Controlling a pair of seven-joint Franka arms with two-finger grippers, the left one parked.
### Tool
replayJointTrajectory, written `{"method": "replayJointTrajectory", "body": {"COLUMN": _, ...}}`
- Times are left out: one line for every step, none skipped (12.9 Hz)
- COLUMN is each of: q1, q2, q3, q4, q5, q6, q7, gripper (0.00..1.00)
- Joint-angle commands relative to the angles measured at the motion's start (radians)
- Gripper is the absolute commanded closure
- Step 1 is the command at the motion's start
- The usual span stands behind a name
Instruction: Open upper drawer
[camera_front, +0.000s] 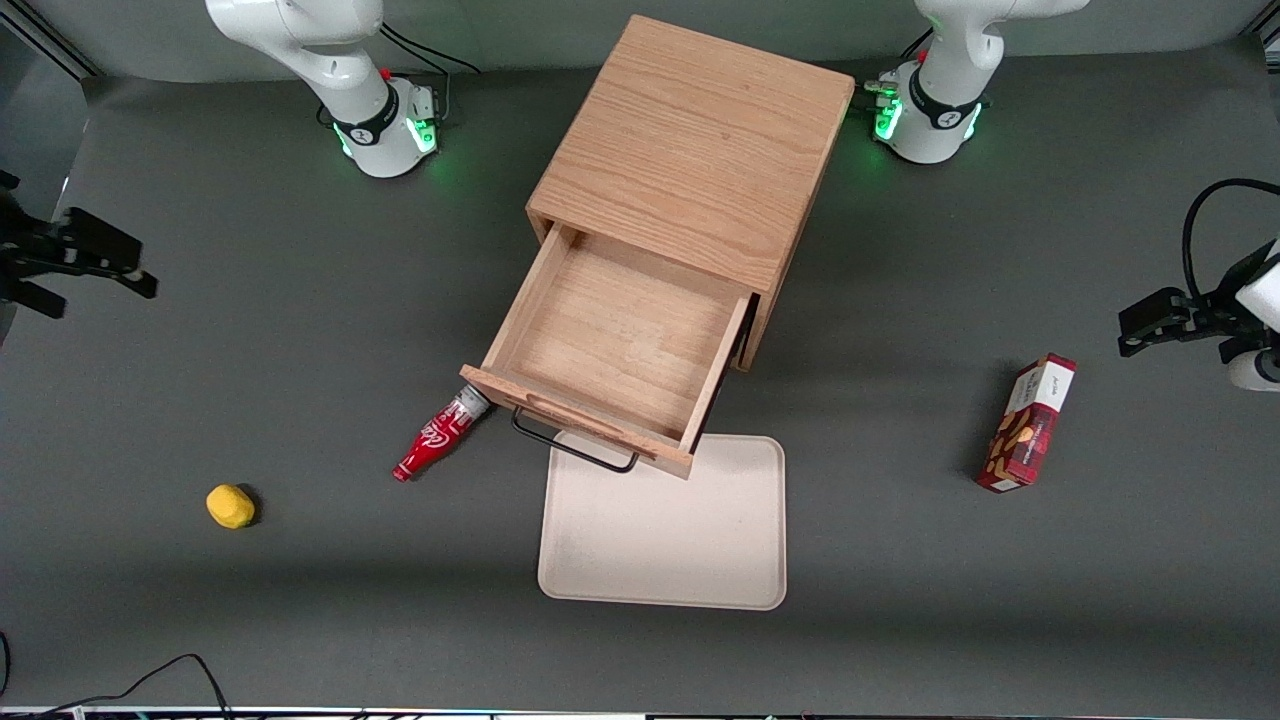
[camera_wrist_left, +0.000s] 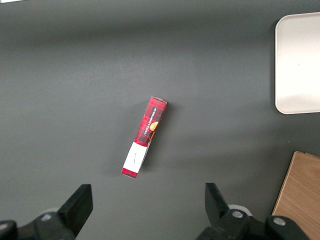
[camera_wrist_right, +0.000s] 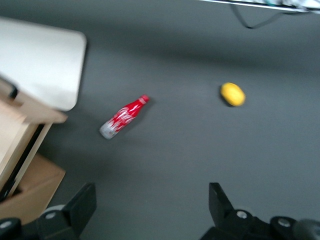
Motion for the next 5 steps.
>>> {"method": "replayJointTrajectory", "body": {"q1": 0.012, "q2": -0.16, "q3": -0.013, "q4": -0.231, "q5": -0.044, "q6": 0.134, "q7": 0.123, "gripper": 0.0}}
{"method": "replayJointTrajectory", "body": {"q1": 0.014, "q2": -0.174, "q3": -0.045, "q4": -0.259, "q5": -0.042, "q6": 0.157, "q7": 0.115, "gripper": 0.0}}
{"method": "replayJointTrajectory", "body": {"q1": 0.021, "q2": -0.161, "q3": -0.068, "q4": -0.233, "q5": -0.045, "q6": 0.151, "q7": 0.092, "gripper": 0.0}}
{"method": "replayJointTrajectory", "body": {"q1": 0.02, "q2": -0.15, "q3": -0.07, "q4": -0.218, "q5": -0.043, "q6": 0.144, "q7": 0.066, "gripper": 0.0}}
{"method": "replayJointTrajectory", "body": {"q1": 0.02, "q2": -0.142, "q3": -0.07, "q4": -0.203, "q5": -0.043, "q6": 0.143, "q7": 0.072, "gripper": 0.0}}
